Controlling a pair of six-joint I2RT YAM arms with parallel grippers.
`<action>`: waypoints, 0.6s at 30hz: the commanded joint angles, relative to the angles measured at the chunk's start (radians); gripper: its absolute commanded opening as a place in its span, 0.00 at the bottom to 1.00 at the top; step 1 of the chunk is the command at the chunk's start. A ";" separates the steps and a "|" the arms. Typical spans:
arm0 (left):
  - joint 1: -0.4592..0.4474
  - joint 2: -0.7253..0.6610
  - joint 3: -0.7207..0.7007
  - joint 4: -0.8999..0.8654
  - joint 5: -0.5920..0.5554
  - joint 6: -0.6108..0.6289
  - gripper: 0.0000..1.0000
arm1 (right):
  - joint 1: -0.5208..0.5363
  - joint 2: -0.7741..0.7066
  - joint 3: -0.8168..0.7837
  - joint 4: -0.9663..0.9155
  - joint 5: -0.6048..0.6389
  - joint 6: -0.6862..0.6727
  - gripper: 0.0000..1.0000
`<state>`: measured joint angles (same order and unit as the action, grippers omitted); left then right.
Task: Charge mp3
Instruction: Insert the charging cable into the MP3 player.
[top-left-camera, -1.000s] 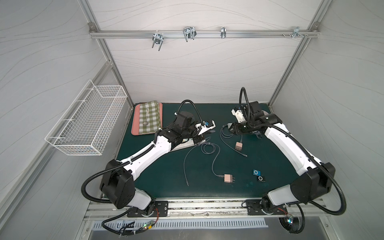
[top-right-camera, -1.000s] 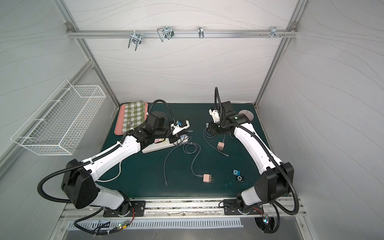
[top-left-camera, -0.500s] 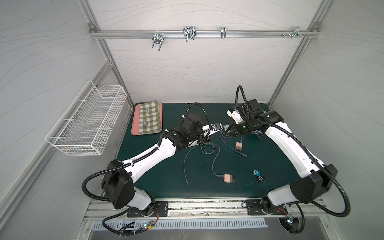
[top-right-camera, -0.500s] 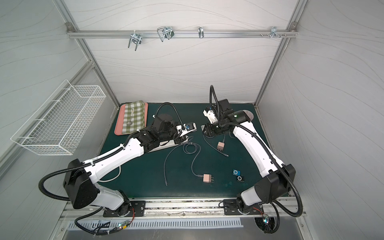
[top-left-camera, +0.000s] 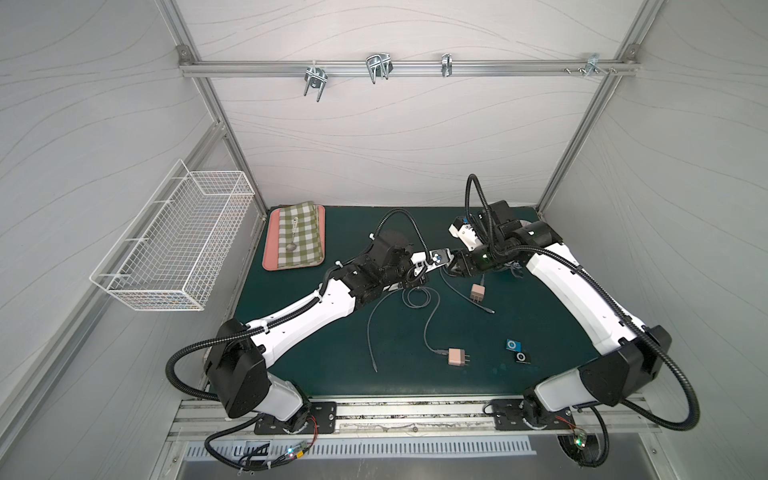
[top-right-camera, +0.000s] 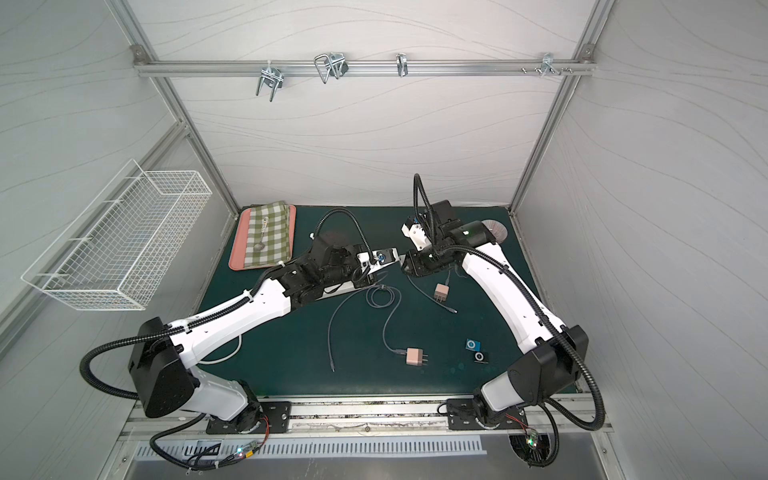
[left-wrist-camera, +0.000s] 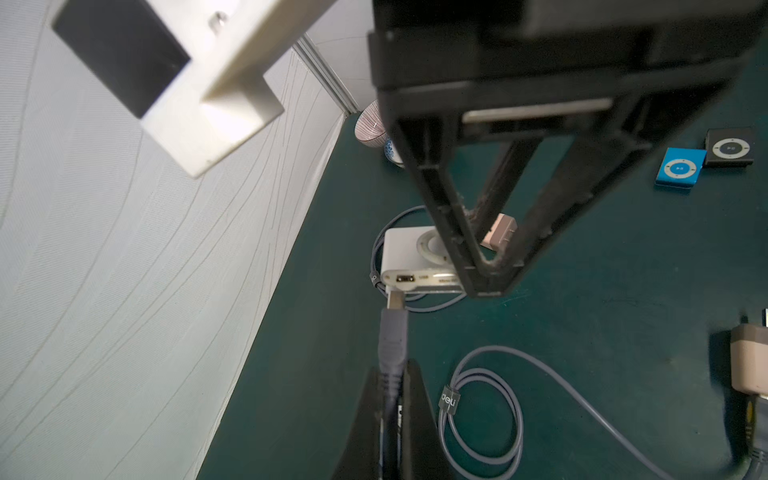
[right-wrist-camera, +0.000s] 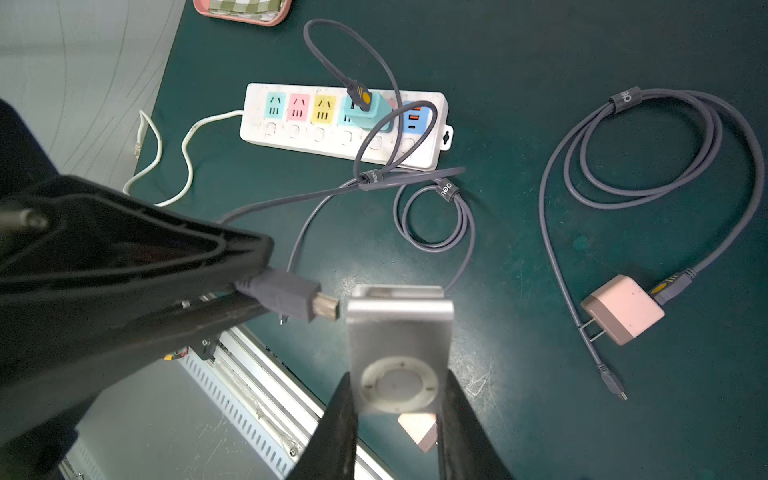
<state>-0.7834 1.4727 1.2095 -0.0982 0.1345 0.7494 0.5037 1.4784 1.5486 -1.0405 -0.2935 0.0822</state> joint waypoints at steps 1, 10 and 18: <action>-0.008 0.011 0.051 0.055 0.001 0.020 0.00 | 0.010 0.011 -0.002 -0.015 -0.015 -0.004 0.25; -0.017 0.018 0.048 0.052 -0.008 0.020 0.00 | 0.013 0.007 0.001 -0.007 -0.019 0.001 0.25; -0.023 0.029 0.059 0.054 -0.041 0.025 0.00 | 0.065 0.018 0.014 -0.022 0.034 -0.004 0.25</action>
<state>-0.7967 1.4830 1.2095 -0.1051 0.1070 0.7563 0.5323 1.4830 1.5486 -1.0401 -0.2562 0.0864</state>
